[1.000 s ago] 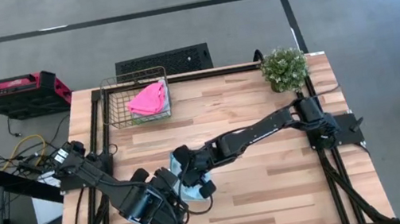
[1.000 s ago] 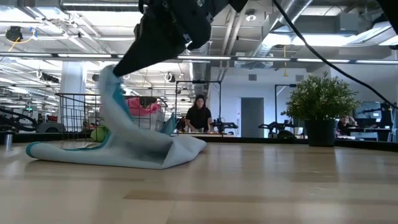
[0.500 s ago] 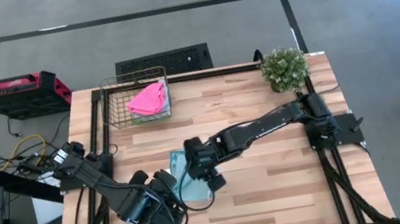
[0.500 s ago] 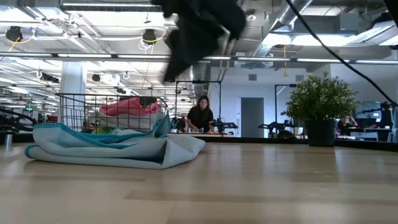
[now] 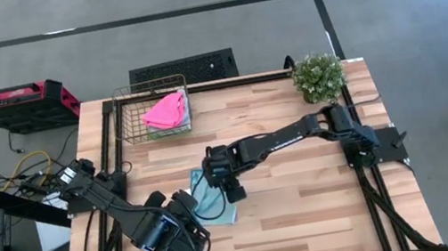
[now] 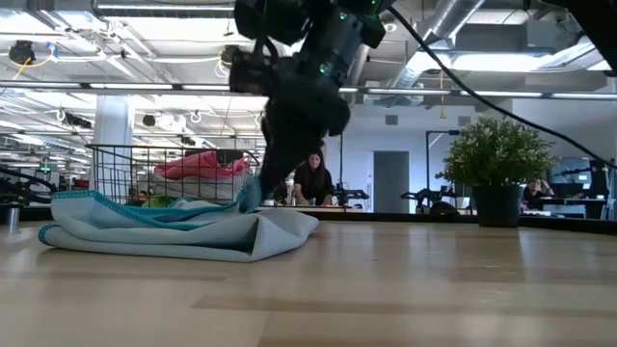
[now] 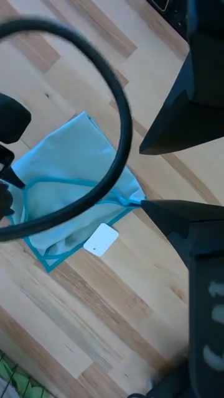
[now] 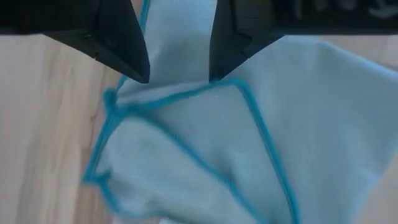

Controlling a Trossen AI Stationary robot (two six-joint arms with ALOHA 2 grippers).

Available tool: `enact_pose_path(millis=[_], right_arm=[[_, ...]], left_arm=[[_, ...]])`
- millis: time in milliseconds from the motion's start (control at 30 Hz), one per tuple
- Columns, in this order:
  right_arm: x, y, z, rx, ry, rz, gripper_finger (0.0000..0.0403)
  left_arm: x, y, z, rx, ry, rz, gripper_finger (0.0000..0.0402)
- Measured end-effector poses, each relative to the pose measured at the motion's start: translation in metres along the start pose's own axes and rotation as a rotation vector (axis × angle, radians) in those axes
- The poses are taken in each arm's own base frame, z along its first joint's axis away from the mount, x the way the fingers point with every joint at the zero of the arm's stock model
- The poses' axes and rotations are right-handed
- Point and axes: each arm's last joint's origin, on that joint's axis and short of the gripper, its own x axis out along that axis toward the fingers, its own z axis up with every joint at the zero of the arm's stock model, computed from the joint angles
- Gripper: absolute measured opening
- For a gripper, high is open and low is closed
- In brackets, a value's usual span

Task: Fold microfiber towels
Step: Fold the blue microfiber cloth, then put the blue microfiber cloth into the gold wire basket

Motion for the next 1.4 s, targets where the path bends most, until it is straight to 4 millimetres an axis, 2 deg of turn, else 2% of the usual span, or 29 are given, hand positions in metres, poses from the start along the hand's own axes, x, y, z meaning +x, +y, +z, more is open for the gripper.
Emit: enact_pose_path(millis=[267,533,667,733,1033,1167,1233,1400], right_arm=[[-0.003,-0.004,0.017,-0.023,-0.169,-0.039,0.0178],[-0.006,-0.019,0.027,0.042,-0.311,-0.080,0.0175],[-0.014,-0.023,0.025,0.086,-0.299,-0.079,0.0172],[-0.028,-0.022,0.024,0.097,-0.280,-0.072,0.0171],[-0.123,-0.001,0.008,0.096,-0.196,-0.028,0.0173],[-0.159,0.010,0.004,0.108,-0.230,-0.014,0.0171],[-0.172,0.016,0.003,0.097,-0.256,-0.009,0.0171],[-0.203,0.028,-0.002,0.070,-0.311,0.005,0.0171]], left_arm=[[0.000,0.000,0.000,0.000,0.001,0.000,0.0121],[0.000,0.000,0.000,0.000,0.001,0.000,0.0121],[-0.001,0.000,-0.001,-0.014,-0.009,-0.001,0.0121],[-0.002,-0.001,-0.004,-0.038,-0.022,-0.004,0.0121],[-0.008,-0.003,-0.020,-0.219,-0.089,-0.030,0.0121],[0.004,-0.003,-0.032,-0.274,-0.091,-0.005,0.0121],[0.014,-0.005,-0.040,-0.209,-0.091,-0.002,0.0121],[0.056,-0.023,-0.060,0.114,-0.094,-0.130,0.0121]])
